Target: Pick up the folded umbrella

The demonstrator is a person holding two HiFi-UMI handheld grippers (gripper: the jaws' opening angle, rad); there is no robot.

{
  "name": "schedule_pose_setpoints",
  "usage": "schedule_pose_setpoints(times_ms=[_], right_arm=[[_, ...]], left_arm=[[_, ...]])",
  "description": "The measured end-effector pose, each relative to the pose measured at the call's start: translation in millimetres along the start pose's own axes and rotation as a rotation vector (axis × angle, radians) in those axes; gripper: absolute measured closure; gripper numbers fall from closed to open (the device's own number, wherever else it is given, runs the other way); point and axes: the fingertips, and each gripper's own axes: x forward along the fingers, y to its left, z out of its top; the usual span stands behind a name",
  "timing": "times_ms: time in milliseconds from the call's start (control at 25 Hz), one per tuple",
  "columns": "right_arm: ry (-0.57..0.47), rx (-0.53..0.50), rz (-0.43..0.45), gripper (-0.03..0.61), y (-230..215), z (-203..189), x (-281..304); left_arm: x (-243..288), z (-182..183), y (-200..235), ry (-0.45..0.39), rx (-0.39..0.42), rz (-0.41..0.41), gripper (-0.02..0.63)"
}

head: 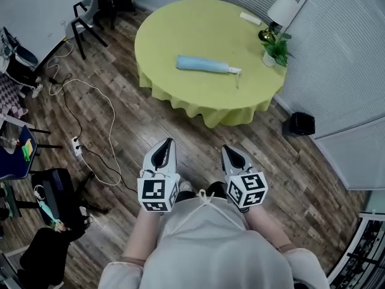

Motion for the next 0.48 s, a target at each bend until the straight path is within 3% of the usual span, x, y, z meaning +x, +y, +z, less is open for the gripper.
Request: schedule_pose_setpoints(times_ms=[240, 480], right_arm=[[0.009, 0.006, -0.002, 0.578, -11, 9, 41], [0.004, 0.023, -0.007, 0.580, -59, 31, 97]], left_arm=[[36, -1, 22, 0.018, -0.004, -0.006, 0.607], [102, 10, 29, 0.042, 0.063, 0.000, 0.607]])
